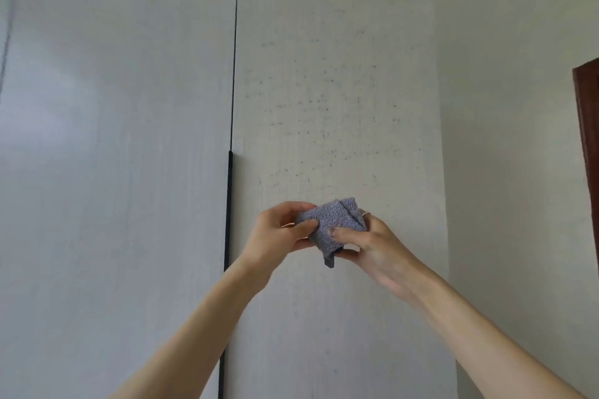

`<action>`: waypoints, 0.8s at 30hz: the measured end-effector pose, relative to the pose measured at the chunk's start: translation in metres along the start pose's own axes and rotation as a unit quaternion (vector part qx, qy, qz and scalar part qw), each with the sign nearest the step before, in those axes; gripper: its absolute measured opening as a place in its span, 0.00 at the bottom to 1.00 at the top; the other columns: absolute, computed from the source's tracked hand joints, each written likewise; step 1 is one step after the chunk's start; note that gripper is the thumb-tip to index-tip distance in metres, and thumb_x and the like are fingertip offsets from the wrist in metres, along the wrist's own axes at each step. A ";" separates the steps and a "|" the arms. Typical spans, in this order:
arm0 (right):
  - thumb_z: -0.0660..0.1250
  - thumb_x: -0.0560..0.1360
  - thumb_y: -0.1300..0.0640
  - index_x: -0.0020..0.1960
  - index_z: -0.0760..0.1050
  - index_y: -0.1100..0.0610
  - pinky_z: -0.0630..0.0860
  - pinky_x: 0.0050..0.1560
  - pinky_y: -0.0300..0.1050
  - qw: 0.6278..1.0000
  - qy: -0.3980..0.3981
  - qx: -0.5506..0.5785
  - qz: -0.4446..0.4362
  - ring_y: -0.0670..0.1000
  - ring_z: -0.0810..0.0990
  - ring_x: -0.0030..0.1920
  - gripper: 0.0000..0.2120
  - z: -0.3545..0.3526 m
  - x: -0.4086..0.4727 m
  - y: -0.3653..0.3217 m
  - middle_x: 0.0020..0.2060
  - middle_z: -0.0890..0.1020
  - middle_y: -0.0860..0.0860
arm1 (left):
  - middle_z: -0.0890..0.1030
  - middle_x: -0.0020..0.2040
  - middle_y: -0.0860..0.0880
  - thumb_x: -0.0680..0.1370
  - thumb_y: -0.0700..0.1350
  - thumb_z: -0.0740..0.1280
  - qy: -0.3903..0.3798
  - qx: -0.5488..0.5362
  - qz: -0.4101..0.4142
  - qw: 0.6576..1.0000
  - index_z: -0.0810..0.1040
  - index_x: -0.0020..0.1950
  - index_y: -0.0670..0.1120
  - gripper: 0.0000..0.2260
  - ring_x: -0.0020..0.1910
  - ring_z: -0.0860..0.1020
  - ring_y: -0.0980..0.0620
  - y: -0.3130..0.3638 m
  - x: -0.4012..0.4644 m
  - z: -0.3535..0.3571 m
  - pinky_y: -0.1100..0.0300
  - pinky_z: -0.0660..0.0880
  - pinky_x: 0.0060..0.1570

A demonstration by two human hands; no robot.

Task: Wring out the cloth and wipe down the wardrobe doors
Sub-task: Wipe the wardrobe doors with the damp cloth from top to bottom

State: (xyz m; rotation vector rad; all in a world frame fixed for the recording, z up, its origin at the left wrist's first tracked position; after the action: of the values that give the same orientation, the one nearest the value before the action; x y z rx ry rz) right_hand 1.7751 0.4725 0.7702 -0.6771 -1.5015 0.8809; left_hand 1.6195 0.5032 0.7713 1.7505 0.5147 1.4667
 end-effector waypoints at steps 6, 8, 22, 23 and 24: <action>0.70 0.71 0.64 0.45 0.75 0.51 0.72 0.37 0.33 0.908 0.175 -0.298 -0.239 0.44 0.79 0.39 0.09 0.014 0.060 -0.068 0.42 0.80 0.49 | 0.79 0.53 0.51 0.80 0.42 0.61 0.155 0.322 0.196 0.913 0.76 0.61 0.46 0.11 0.52 0.77 0.52 0.063 0.054 -0.043 0.69 0.72 0.50; 0.71 0.70 0.63 0.53 0.78 0.53 0.73 0.42 0.40 0.784 0.244 -0.446 -0.357 0.48 0.76 0.48 0.13 0.017 0.082 -0.090 0.49 0.79 0.49 | 0.72 0.65 0.48 0.81 0.44 0.57 0.197 0.460 0.222 0.837 0.70 0.69 0.48 0.16 0.66 0.68 0.48 0.081 0.071 -0.066 0.61 0.66 0.62; 0.72 0.61 0.76 0.50 0.77 0.70 0.65 0.29 0.43 0.485 0.283 -0.666 -0.491 0.66 0.76 0.54 0.17 0.099 0.227 -0.173 0.53 0.78 0.65 | 0.33 0.76 0.53 0.81 0.59 0.44 0.165 0.739 0.057 0.651 0.34 0.73 0.64 0.25 0.75 0.36 0.46 0.099 0.132 -0.169 0.35 0.50 0.69; 0.68 0.67 0.75 0.56 0.75 0.69 0.69 0.32 0.46 0.498 0.293 -0.666 -0.471 0.65 0.72 0.60 0.17 0.102 0.233 -0.172 0.59 0.74 0.64 | 0.33 0.76 0.53 0.81 0.59 0.44 0.165 0.741 0.058 0.648 0.33 0.73 0.64 0.25 0.75 0.36 0.46 0.099 0.132 -0.169 0.35 0.50 0.69; 0.64 0.72 0.73 0.62 0.72 0.67 0.73 0.38 0.49 0.498 0.293 -0.677 -0.456 0.64 0.67 0.64 0.19 0.106 0.240 -0.169 0.64 0.70 0.63 | 0.33 0.76 0.53 0.81 0.59 0.44 0.166 0.744 0.059 0.644 0.33 0.73 0.64 0.25 0.75 0.36 0.46 0.098 0.132 -0.170 0.35 0.50 0.69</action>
State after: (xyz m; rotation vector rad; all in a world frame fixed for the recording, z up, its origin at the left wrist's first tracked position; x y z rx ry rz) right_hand 1.6536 0.5645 1.0423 -0.8965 -1.3216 -1.4884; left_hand 1.4737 0.5905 0.9362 2.6225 2.3572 1.4479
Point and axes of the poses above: each hand's wrist, its own x-axis towards the middle knuckle, its own z-axis out of the palm, y = z × x, the point moved 1 cm from there along x, towards the middle knuckle
